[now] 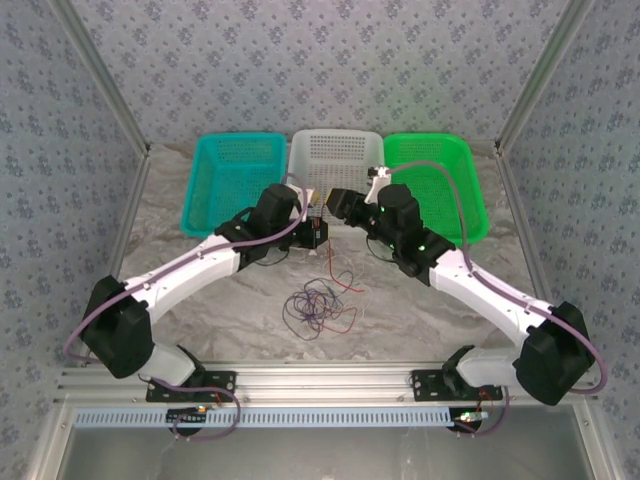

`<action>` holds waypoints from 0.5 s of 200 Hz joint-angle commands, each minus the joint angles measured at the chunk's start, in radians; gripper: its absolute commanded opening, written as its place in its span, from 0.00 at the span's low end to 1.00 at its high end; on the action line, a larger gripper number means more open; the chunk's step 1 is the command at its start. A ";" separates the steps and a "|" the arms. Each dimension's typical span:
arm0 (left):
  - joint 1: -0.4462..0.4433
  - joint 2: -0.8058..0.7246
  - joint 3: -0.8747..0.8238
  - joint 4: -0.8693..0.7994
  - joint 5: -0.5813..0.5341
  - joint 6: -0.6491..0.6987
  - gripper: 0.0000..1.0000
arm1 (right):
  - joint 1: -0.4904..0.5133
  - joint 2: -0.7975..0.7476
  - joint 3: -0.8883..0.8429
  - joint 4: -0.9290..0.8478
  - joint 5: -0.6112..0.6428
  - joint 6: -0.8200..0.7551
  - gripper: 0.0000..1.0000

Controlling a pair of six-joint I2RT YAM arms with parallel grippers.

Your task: Untangle the cables

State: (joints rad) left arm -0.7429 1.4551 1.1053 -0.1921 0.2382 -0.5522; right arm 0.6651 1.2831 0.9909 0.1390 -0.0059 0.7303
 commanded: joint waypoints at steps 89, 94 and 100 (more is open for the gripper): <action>-0.036 0.016 0.067 -0.024 0.154 0.184 0.00 | 0.024 0.134 0.265 -0.415 0.062 -0.357 0.00; -0.036 0.016 0.065 -0.025 0.163 0.193 0.01 | 0.026 0.142 0.277 -0.440 0.064 -0.379 0.00; -0.036 0.014 0.065 -0.032 0.172 0.204 0.01 | 0.030 0.151 0.289 -0.471 0.061 -0.407 0.00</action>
State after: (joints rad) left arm -0.7635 1.4792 1.1191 -0.2279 0.3122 -0.4431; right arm 0.6727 1.3907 1.2057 -0.1577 0.0444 0.4877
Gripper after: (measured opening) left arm 0.039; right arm 0.065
